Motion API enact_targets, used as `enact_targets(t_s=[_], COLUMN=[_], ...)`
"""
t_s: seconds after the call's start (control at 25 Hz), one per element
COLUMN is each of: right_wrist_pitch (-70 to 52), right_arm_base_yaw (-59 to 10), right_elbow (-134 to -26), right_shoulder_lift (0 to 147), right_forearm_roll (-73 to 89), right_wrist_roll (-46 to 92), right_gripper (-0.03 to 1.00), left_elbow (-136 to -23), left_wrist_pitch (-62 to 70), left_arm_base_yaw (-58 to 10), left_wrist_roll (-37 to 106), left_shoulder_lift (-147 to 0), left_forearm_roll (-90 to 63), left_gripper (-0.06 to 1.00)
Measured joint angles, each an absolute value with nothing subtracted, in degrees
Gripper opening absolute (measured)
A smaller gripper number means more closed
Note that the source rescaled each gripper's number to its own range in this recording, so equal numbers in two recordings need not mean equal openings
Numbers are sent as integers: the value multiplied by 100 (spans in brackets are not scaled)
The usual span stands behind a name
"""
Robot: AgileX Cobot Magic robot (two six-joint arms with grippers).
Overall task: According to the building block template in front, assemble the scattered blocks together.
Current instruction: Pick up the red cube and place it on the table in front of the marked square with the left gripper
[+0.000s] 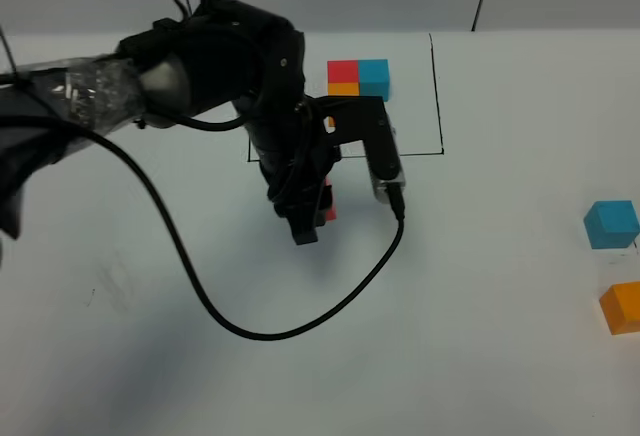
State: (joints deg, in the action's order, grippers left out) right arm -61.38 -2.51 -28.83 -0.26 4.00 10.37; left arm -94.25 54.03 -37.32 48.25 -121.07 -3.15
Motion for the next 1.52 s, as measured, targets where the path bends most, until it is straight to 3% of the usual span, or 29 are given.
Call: enact_targets(t_s=[0.28,0.72,1.28,1.4,1.52], right_wrist_pitch=[-6138,-6138,-6138,-6138,-6138], right_arm_base_yaw=[-251,-251,-251,-251,-251], right_elbow=[-2883,-2883,-2883,-2883,-2883], right_shoulder_lift=[-26,-26,-26,-26,-26], right_forearm_roll=[400,400,400,400,400], right_wrist_roll=[1037,1037,1033,1038,1038], right_gripper=[0,0,0,0,0], left_elbow=[-10432,-10438,-10438,-10438,-10438], left_wrist_pitch=[5651,5830,5248,5213,5213], left_arm_base_yaw=[-3911,-3931,-3931,-3931,-3931], left_wrist_roll=[4989,5131,4763,4492,4433], left_shoulder_lift=[-12939,-13464,-13464,-13464,-13464], left_forearm_roll=[-269,474,107,100,100], left_gripper=[1,1,1,12,42])
